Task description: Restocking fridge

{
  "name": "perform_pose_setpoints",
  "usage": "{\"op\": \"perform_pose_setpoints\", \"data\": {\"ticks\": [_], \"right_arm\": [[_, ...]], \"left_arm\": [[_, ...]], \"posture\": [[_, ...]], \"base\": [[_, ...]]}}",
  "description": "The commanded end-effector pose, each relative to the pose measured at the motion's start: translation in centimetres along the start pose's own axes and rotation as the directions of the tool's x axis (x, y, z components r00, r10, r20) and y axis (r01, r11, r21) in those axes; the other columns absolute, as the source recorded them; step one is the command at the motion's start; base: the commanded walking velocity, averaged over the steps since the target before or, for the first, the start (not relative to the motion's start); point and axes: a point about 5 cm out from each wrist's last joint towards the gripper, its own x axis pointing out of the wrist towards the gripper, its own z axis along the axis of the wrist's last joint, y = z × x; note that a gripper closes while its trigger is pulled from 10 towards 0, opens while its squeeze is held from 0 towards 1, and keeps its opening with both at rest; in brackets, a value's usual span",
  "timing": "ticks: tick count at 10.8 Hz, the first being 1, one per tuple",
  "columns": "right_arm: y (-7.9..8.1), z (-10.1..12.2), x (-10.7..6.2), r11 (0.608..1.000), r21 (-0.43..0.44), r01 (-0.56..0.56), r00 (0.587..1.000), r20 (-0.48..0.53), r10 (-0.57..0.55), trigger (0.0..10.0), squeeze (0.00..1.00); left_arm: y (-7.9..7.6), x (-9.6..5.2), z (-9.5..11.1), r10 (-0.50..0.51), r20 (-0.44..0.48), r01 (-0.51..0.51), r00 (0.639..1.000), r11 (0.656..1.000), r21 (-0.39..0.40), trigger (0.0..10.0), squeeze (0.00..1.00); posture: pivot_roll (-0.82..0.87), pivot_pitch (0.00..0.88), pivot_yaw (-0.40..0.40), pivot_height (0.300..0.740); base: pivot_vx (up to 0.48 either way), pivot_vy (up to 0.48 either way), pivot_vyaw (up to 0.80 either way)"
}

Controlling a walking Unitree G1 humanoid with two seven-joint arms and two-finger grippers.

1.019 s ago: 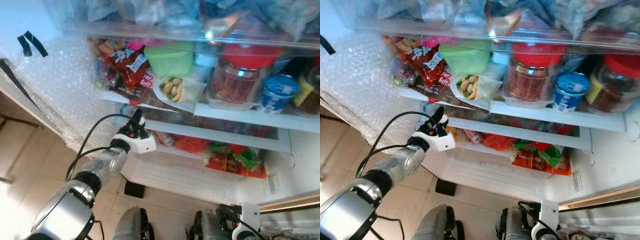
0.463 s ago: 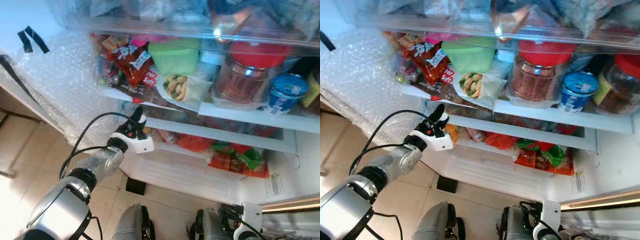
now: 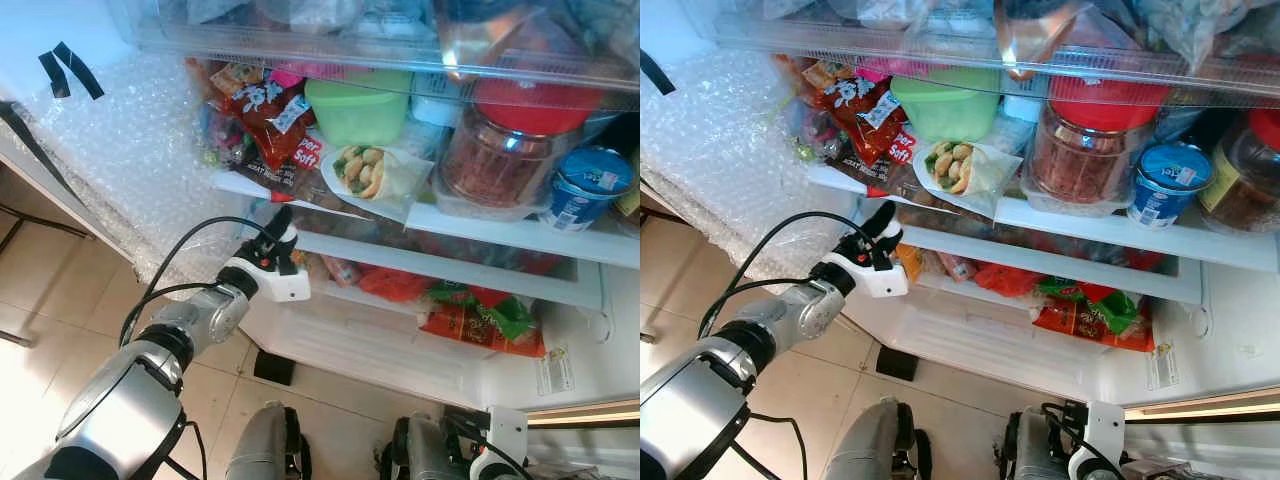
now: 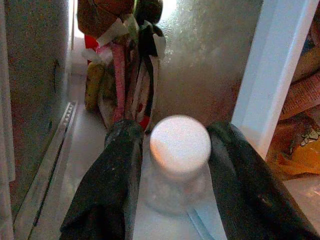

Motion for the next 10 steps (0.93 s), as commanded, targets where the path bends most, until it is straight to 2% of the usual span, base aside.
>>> {"op": "perform_pose_setpoints", "data": {"ticks": [1, 4, 6, 7, 8, 9, 10], "right_arm": [[0.6, -4.1, -1.5, 0.999, 0.038, -0.005, 0.989, -0.148, 0.010, 10.0, 0.00], [0.5, -4.1, -1.4, 0.999, 0.036, -0.004, 0.989, -0.150, 0.010, 10.0, 0.00], [0.5, -4.1, -1.4, 0.999, 0.035, -0.001, 0.988, -0.152, 0.007, 10.0, 0.00], [0.6, -4.1, -1.4, 0.999, 0.034, 0.000, 0.988, -0.153, 0.006, 10.0, 0.00], [0.6, -4.1, -1.4, 0.999, 0.033, -0.001, 0.988, -0.153, 0.006, 10.0, 0.00], [0.7, -4.0, -1.4, 0.999, 0.034, -0.002, 0.988, -0.154, 0.007, 10.0, 0.00], [0.7, -4.0, -1.3, 0.999, 0.035, -0.002, 0.988, -0.154, 0.008, 10.0, 0.00]], "left_arm": [[-0.3, -0.6, -1.0, -0.027, -0.056, 0.027, 0.998, 1.000, -0.002, 10.0, 1.00], [0.0, -0.7, -2.1, -0.008, -0.157, 0.004, 0.988, 1.000, -0.029, 10.0, 1.00], [-0.1, -0.8, -2.3, -0.028, -0.214, -0.009, 0.976, 0.985, -0.170, 10.0, 1.00], [0.1, -0.7, -2.1, -0.017, -0.227, -0.048, 0.974, 0.960, -0.276, 10.0, 1.00], [0.1, -0.7, -2.1, -0.013, -0.223, -0.056, 0.975, 0.951, -0.303, 10.0, 1.00], [-0.3, -1.1, -1.8, -0.037, -0.195, -0.036, 0.980, 0.932, -0.360, 10.0, 0.00], [-0.7, -1.5, -1.7, -0.052, -0.186, -0.031, 0.981, 0.907, -0.420, 10.0, 0.00]], "posture": [[0.05, 0.264, 0.121, 0.650], [0.05, 0.264, 0.121, 0.650], [0.04, 0.260, 0.120, 0.650], [0.05, 0.261, 0.121, 0.650], [0.05, 0.261, 0.122, 0.650], [0.05, 0.256, 0.124, 0.650], [0.05, 0.255, 0.125, 0.650]], "base": [[0.000, 0.000, 0.00], [0.000, 0.000, 0.00], [0.000, 0.000, 0.00], [0.000, 0.000, 0.00], [0.000, 0.000, 0.00], [0.000, 0.000, 0.00], [0.000, 0.000, 0.00]]}}
